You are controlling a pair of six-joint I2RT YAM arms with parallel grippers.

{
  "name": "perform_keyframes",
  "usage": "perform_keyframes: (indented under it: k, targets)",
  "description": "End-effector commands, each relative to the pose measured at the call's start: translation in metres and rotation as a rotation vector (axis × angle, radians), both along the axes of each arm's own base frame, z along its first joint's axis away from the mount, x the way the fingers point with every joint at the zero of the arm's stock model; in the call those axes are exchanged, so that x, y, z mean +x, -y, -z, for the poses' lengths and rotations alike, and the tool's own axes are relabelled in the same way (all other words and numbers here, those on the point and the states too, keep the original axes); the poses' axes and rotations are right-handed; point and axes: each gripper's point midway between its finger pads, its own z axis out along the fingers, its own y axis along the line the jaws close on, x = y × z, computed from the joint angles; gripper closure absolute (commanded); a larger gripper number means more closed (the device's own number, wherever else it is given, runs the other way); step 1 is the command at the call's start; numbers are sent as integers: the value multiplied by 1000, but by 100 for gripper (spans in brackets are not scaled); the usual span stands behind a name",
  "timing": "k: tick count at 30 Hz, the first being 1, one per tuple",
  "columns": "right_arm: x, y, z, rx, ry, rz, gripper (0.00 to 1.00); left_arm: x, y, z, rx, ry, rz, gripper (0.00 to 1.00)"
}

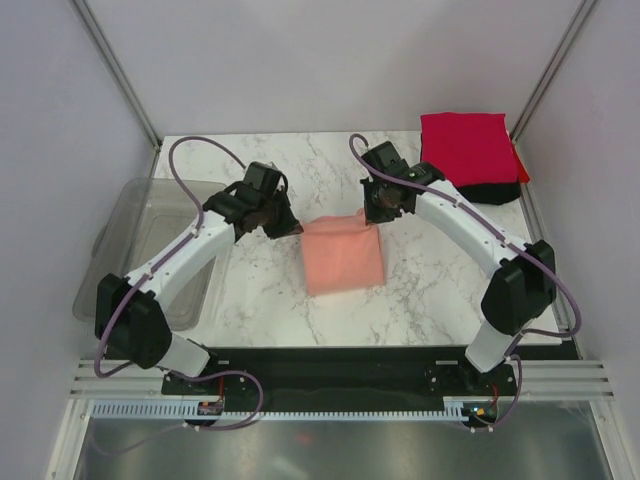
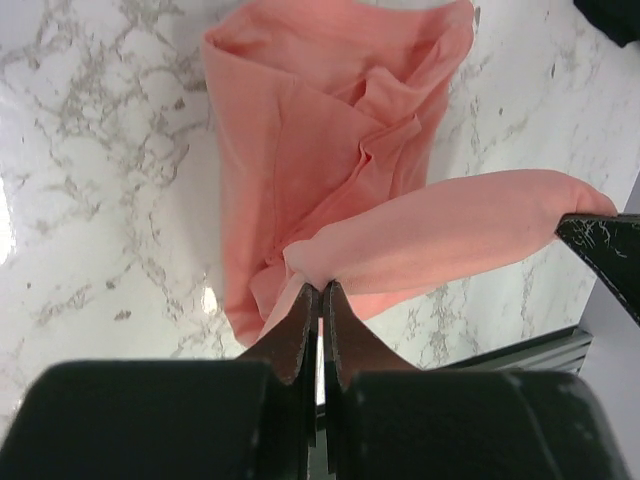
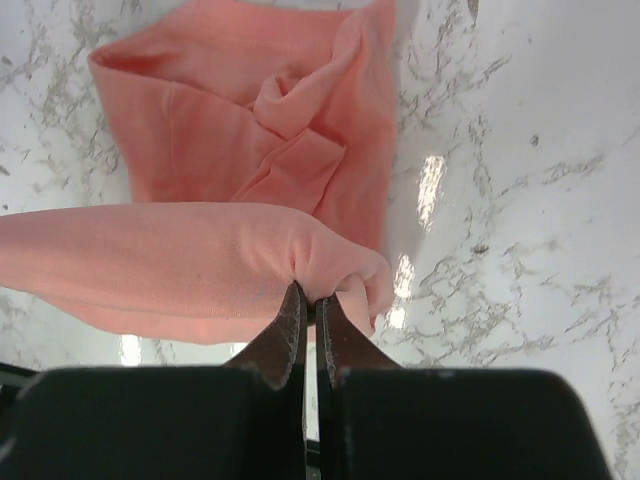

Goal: Fold and stack the t-shirts
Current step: Fold the tshirt

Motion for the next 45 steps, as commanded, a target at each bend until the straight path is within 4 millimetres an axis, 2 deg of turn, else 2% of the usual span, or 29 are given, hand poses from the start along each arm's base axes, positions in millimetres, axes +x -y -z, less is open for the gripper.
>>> perform_keyframes:
  k: [1,3,4,6,7,11,14,17,18,20,21,22,23,24,25,27,28,29,31,32,33,34,35,36,37,38,39,41,45]
  targets:
    - [34,8,-9,-46,70,0,100,31,6,-7,2,53,58,98]
    - [41,6,4,-51,49,-7,100,42,6,-2,8,42,47,98]
    - [44,5,6,-47,46,-8,100,47,5,11,25,12,42,98]
    - [52,2,17,-43,34,-12,100,56,2,17,35,5,29,98]
    - [58,0,18,-35,42,-14,100,60,1,28,51,-16,30,98]
    - [76,-4,38,-27,14,-25,100,81,-9,42,73,-35,4,98]
    - [90,-6,43,-20,15,-25,100,94,-10,56,77,-62,8,98]
    - [103,-8,63,-18,-18,-24,100,109,-14,65,71,-78,10,98]
    - [105,-8,66,-16,-25,-21,100,112,-13,80,72,-109,20,98]
    - [116,-8,73,-12,-28,-10,100,127,-14,83,69,-103,29,98]
    - [120,-7,76,-13,-31,-3,98,131,-12,103,68,-144,40,98]
    - [129,-9,69,-1,-10,6,70,133,-6,106,37,-159,73,90]
    - [134,-7,75,-3,-22,17,50,144,-5,103,16,-158,78,79]
    - [138,-7,73,-4,-18,20,36,147,-1,104,0,-167,94,66]
    - [144,-8,60,5,-1,21,24,155,5,98,-24,-162,122,47]
    - [147,-10,42,22,29,20,21,153,3,86,-8,-155,126,36]
    - [146,-9,34,32,43,18,21,152,1,64,-8,-108,124,35]
    - [143,-10,13,55,81,18,21,152,-3,54,-1,-87,116,34]
    - [133,-15,9,102,86,-3,21,144,-11,25,19,-29,95,34]
    - [124,-16,-13,151,118,-6,21,138,-14,17,23,-14,89,34]
    - [106,-18,3,178,66,-24,21,134,-16,11,30,-4,71,35]
    - [105,-25,-3,226,99,-35,21,124,-18,15,33,-21,70,35]
    - [96,-26,-20,276,131,-41,21,116,-15,2,27,3,77,36]
    - [75,-32,-1,330,56,-53,21,111,-14,2,28,1,79,37]
    - [74,-40,-15,406,99,-76,21,101,-11,8,21,-22,80,37]
    - [66,-46,-10,455,79,-96,21,93,0,5,9,-17,103,38]
    - [50,-51,12,498,2,-96,21,87,7,7,-4,-22,123,38]
    - [39,-61,25,569,-41,-136,21,73,26,16,-21,-40,156,39]
    - [7,-45,95,521,-186,-97,22,45,62,49,-83,-111,232,39]
